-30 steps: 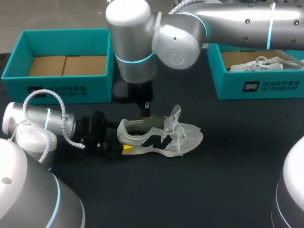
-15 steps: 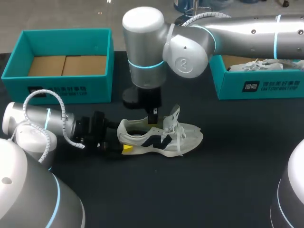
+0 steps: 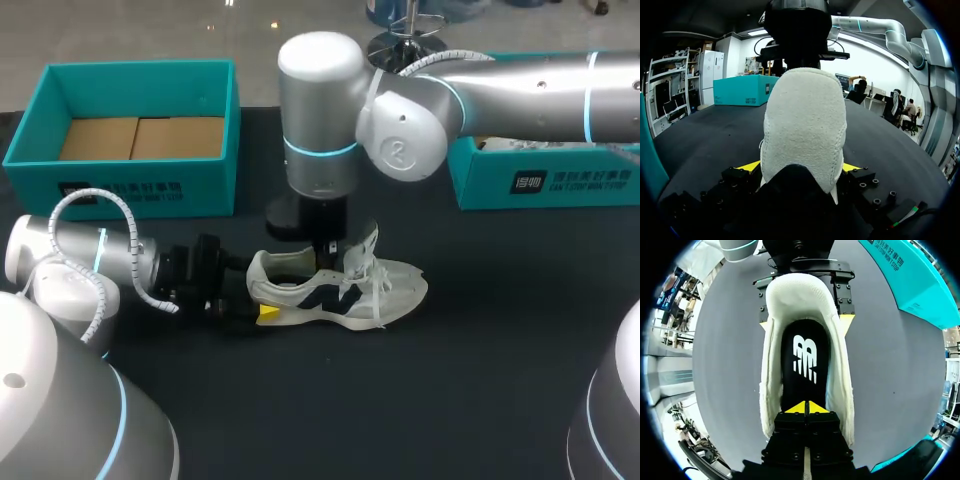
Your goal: Take the shoe out of the shoebox, open the shoe tongue, remove and reinsert the insole, then place the shoe into the shoebox
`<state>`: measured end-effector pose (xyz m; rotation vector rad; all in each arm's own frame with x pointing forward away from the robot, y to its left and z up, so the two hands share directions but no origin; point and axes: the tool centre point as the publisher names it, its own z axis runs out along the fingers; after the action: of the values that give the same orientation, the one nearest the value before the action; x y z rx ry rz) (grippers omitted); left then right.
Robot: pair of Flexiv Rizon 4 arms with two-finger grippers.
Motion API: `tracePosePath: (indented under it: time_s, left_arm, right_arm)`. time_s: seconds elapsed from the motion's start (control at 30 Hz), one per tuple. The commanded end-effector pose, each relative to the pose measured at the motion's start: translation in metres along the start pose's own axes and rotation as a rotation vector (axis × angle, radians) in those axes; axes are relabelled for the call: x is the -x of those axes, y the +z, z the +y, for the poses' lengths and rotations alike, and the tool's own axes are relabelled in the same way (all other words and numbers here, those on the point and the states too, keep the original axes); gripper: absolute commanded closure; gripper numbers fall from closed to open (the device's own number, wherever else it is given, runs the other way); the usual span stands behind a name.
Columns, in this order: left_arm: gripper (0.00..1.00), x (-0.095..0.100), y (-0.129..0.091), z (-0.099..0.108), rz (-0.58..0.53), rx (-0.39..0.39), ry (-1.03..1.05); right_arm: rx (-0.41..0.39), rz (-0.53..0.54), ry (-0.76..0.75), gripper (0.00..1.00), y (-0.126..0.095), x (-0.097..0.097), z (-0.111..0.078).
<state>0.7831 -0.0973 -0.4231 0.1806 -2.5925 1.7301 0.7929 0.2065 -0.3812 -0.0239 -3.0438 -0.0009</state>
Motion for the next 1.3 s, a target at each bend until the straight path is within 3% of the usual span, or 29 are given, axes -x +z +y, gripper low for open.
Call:
tracePosePath:
  time_s: [0.03,0.13,0.23,0.4,0.67,0.97,1.2,1.23,1.3]
  left_arm:
    - [1.00,0.000,0.001,0.000,0.000,0.001,0.000]
    - [1.00,0.000,0.001,0.000,0.000,0.001,0.000]
    - [1.00,0.000,0.001,0.000,0.000,0.001,0.000]
    - [1.00,0.000,0.001,0.000,0.000,0.001,0.000]
    - [1.00,0.000,0.001,0.000,0.000,0.001,0.000]
    - [1.00,0.000,0.001,0.000,0.000,0.001,0.000]
    - [1.00,0.000,0.001,0.000,0.000,0.001,0.000]
    - [1.00,0.000,0.001,0.000,0.000,0.001,0.000]
    - [1.00,0.000,0.001,0.000,0.000,0.001,0.000]
  right_arm:
    - [0.006,-0.005,-0.004,1.00,0.008,0.007,0.001]
    - [0.008,-0.008,-0.006,1.00,0.011,0.011,0.002]
    - [0.012,-0.009,-0.010,0.87,0.014,0.014,0.003]
    - [0.018,-0.008,-0.014,0.79,0.015,0.015,0.002]
    - [0.028,-0.009,-0.020,0.82,0.020,0.018,0.006]
    - [0.049,-0.018,-0.033,0.64,0.031,0.016,0.014]
    - [0.088,0.038,-0.055,0.66,0.040,0.010,0.017]
    - [0.092,0.045,-0.055,0.69,0.040,0.009,0.017]
    - [0.098,0.060,-0.048,0.85,0.042,0.006,0.017]
